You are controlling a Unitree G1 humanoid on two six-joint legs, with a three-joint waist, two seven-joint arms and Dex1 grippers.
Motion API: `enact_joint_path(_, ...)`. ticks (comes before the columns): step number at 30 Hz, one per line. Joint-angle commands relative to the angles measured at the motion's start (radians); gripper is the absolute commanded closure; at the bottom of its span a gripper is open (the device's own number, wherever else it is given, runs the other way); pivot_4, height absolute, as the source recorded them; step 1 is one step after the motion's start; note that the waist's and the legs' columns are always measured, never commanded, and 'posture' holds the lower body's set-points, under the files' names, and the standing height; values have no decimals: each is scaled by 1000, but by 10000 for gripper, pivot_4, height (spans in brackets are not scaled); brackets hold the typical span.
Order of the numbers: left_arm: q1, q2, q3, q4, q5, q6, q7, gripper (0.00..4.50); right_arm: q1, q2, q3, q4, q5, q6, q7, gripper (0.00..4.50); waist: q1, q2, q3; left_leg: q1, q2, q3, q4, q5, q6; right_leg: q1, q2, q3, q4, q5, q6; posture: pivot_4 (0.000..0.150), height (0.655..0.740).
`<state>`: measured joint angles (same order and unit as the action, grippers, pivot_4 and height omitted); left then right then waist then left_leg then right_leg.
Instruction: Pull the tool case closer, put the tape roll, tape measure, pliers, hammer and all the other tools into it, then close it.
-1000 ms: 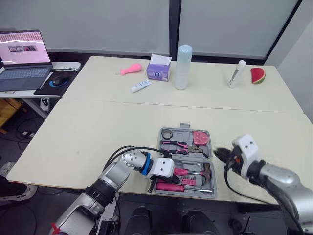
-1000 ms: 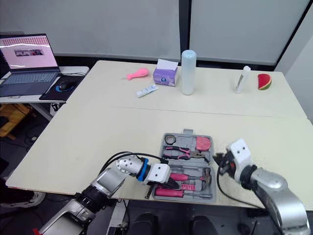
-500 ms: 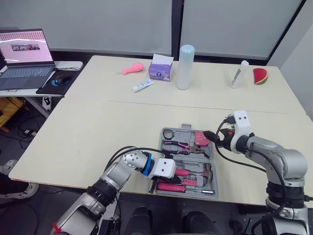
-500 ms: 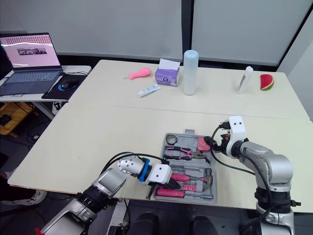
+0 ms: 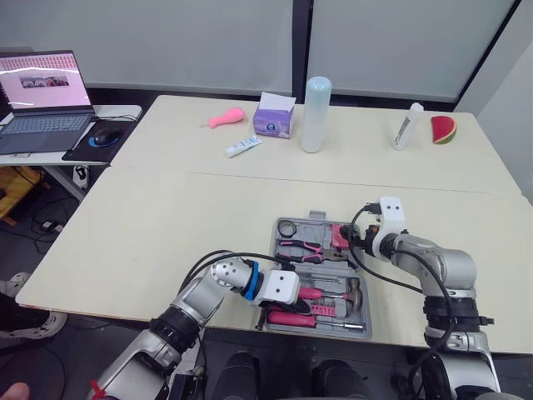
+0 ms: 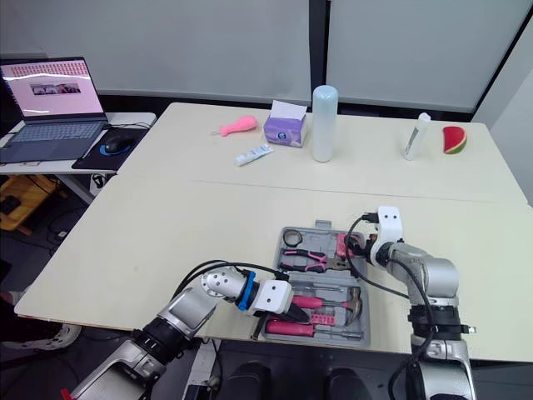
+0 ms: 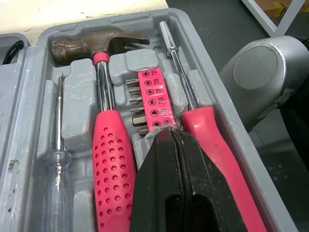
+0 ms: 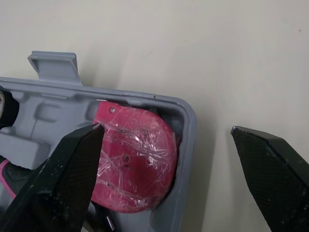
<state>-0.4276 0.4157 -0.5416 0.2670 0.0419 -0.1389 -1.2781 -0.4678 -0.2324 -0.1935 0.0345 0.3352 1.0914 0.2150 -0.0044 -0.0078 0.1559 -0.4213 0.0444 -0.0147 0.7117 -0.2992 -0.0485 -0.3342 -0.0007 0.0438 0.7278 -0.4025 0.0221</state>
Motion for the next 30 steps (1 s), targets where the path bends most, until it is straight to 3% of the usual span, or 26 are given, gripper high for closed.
enact_joint_path(1,10,0,-35,53,52,14,14,45000,-31,14,-37,29,30,-19,7,298,0,0,0,0,0,0,0,0,0,0,0,0,0,0,0,1500,7002)
enact_joint_path(15,-9,16,-63,112,84,-25,0,45000,-37,44,-83,130,128,-78,119,298,-1,1,-2,2,0,1,0,0,0,1,0,0,0,0,0,1500,7002)
enact_joint_path(30,-19,38,-84,163,104,-75,-16,45000,20,-26,-31,-4,228,-120,347,298,-9,2,-2,4,1,2,-2,0,0,2,0,0,0,0,0,1500,7002)
